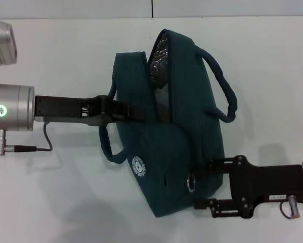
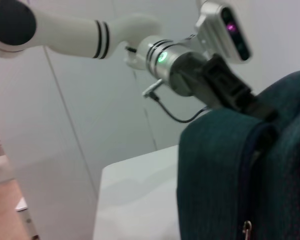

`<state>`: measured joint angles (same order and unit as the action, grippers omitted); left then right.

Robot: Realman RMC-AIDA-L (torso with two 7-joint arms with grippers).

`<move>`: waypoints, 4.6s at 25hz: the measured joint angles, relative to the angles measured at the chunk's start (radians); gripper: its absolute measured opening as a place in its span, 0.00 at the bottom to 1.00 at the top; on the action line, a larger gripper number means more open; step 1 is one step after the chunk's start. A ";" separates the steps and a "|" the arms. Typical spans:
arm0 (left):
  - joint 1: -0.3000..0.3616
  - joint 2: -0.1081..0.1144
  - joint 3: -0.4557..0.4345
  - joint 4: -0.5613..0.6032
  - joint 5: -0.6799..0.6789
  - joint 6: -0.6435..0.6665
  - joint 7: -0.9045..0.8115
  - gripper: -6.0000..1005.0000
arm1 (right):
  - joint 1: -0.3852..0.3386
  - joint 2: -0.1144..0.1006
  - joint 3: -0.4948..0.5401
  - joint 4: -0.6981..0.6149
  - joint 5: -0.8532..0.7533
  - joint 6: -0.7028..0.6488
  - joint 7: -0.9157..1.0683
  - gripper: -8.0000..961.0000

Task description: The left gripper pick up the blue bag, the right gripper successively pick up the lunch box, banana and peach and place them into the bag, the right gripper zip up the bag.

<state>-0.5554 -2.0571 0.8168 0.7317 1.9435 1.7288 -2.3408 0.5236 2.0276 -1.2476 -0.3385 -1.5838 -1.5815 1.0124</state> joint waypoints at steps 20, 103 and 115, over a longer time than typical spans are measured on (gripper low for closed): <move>0.002 0.003 0.005 0.002 0.000 0.002 0.003 0.05 | 0.010 0.000 -0.090 -0.002 0.116 0.046 0.023 0.66; 0.020 0.005 -0.001 0.002 0.000 0.027 0.012 0.05 | -0.039 -0.007 -0.210 -0.004 0.253 0.009 0.020 0.36; 0.025 0.003 -0.001 0.002 0.000 0.037 0.013 0.05 | -0.042 -0.011 -0.210 -0.001 0.254 0.011 0.024 0.18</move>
<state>-0.5304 -2.0538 0.8161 0.7332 1.9435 1.7662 -2.3276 0.4817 2.0169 -1.4572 -0.3391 -1.3298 -1.5706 1.0360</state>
